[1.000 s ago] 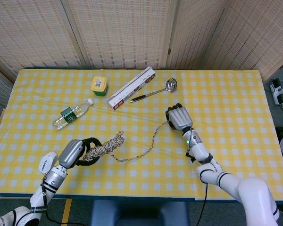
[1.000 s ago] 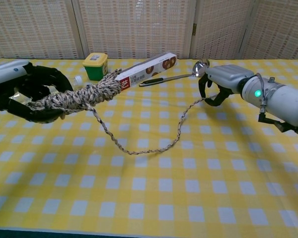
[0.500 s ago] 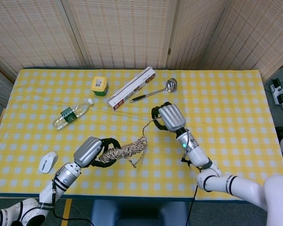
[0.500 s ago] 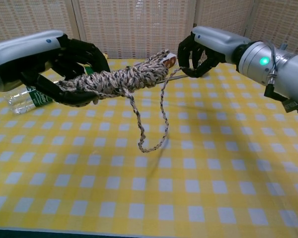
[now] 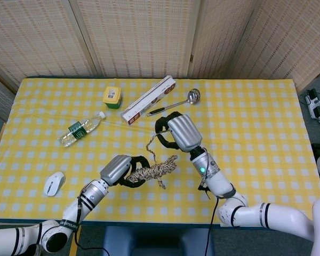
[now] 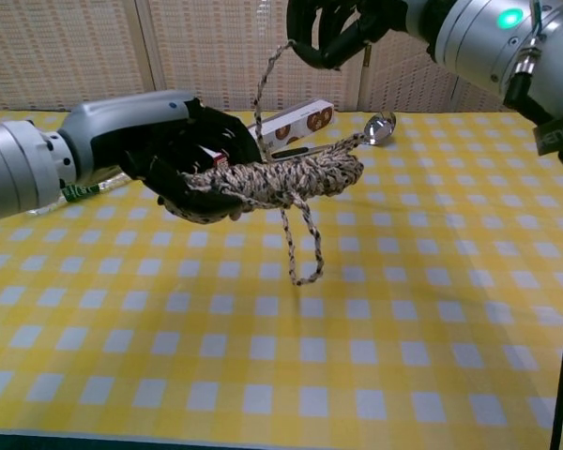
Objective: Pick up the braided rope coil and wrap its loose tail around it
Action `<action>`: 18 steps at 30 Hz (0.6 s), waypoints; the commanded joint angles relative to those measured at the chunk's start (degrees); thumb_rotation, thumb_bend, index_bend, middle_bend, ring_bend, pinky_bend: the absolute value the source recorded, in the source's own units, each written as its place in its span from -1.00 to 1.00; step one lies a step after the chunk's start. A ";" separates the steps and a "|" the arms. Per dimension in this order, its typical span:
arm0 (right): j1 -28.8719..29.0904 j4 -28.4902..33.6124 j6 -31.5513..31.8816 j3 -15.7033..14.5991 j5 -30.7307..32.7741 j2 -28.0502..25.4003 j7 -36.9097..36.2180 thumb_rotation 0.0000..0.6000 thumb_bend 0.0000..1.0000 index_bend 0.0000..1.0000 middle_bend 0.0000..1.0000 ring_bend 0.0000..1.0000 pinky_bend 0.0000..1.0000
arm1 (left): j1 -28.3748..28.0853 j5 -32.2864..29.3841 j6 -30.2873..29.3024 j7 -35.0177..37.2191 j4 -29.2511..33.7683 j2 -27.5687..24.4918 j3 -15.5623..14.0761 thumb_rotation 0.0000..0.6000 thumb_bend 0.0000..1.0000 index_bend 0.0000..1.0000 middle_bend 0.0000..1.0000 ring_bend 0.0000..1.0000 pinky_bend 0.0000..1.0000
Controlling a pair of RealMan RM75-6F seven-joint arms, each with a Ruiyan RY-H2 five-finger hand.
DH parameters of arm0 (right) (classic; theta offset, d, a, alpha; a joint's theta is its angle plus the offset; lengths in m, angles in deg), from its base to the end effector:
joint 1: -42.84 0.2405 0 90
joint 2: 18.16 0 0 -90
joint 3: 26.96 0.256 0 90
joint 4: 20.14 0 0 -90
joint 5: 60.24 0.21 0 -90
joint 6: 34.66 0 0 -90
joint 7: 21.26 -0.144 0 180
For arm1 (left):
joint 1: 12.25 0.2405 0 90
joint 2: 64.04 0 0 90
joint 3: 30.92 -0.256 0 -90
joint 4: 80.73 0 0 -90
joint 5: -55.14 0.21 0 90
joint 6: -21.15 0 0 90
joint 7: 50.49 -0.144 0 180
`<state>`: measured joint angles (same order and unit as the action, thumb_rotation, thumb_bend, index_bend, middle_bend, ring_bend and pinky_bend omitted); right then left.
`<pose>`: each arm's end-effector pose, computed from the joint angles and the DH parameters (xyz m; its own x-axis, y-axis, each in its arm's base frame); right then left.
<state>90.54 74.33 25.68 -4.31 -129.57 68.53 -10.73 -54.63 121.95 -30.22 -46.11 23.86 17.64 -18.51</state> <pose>-0.0345 -0.3609 0.0401 0.1052 -0.1097 0.9884 -0.8499 -0.5260 0.0321 -0.0806 0.2979 0.0036 -0.0244 0.5428 0.8395 0.9099 -0.3358 0.2436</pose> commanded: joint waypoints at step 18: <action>-6.47 11.48 1.67 -9.46 -12.86 -9.41 -15.31 1.00 0.02 0.51 0.12 0.06 -0.25 | -0.03 -25.84 0.41 10.56 -5.59 5.43 9.92 1.00 0.29 0.45 0.46 0.39 0.59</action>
<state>85.00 85.13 27.95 -11.90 -140.57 60.16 -24.31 -55.74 97.81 -28.96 -38.04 18.80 22.48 -10.40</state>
